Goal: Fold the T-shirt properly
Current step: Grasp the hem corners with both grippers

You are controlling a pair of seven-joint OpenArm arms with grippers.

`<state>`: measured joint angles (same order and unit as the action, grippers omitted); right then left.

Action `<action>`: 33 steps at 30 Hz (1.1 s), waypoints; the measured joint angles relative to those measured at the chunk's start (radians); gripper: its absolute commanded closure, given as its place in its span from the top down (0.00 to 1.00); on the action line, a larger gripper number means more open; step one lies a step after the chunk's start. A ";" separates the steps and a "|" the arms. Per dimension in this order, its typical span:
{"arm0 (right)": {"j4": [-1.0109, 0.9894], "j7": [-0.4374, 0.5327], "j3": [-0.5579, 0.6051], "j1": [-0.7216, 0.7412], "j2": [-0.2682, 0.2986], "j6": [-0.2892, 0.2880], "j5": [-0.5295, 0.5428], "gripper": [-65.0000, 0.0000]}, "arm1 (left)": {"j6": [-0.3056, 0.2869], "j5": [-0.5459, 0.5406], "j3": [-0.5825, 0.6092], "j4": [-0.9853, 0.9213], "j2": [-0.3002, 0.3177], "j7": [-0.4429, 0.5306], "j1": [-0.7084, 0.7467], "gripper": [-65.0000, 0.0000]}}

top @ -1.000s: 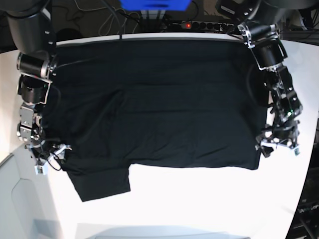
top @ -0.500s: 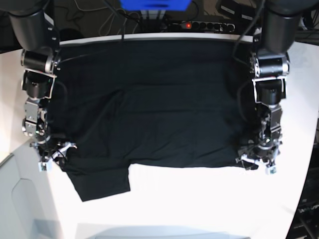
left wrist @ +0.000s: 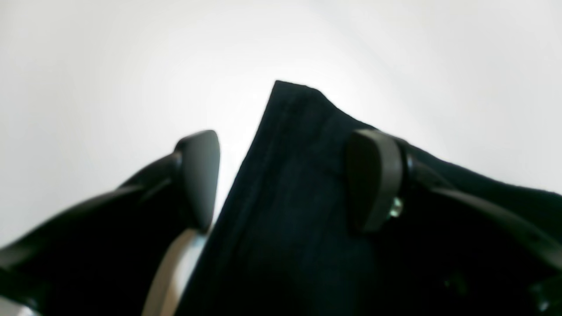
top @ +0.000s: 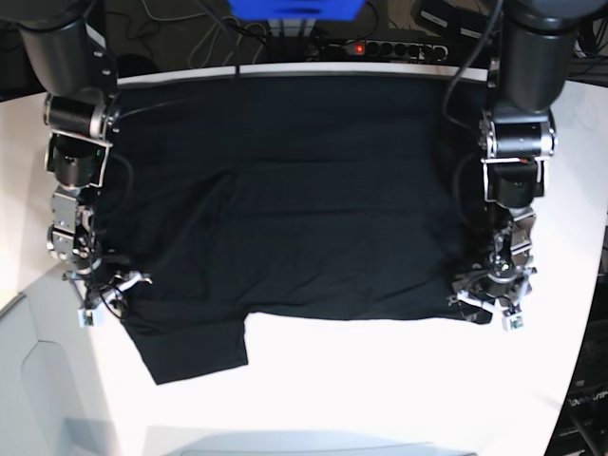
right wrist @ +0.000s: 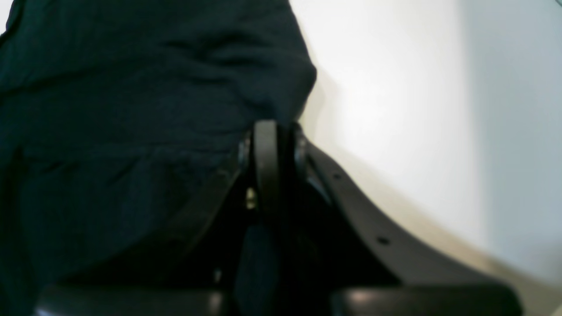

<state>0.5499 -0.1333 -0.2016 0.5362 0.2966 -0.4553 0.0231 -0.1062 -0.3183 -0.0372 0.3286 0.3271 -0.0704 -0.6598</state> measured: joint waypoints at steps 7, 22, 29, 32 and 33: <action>0.000 0.001 0.000 -0.003 0.000 0.000 0.002 0.00 | 0.000 -0.001 0.000 -0.002 0.000 0.021 0.014 0.00; 0.193 -0.092 -0.004 -0.063 -0.008 -0.003 -0.039 0.00 | 0.003 -0.006 -0.077 0.270 0.001 -0.167 0.101 0.00; 0.411 -0.083 -0.003 -0.134 -0.004 -0.003 -0.027 0.00 | 0.005 -0.003 -0.223 0.652 -0.008 -0.351 0.289 0.00; 0.500 -0.089 -0.003 -0.189 -0.006 -0.003 -0.031 0.00 | 0.003 -0.005 -0.256 0.773 -0.011 -0.384 0.362 0.00; 0.527 -0.087 -0.003 -0.206 -0.006 -0.004 -0.031 0.00 | 0.006 -0.004 -0.268 0.807 -0.016 -0.389 0.385 0.00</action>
<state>1.0767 -0.2207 -0.2047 0.3302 0.2905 -0.4591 -0.0078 -0.0998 -0.3225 -0.3054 1.1358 0.3111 -0.4599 -0.2745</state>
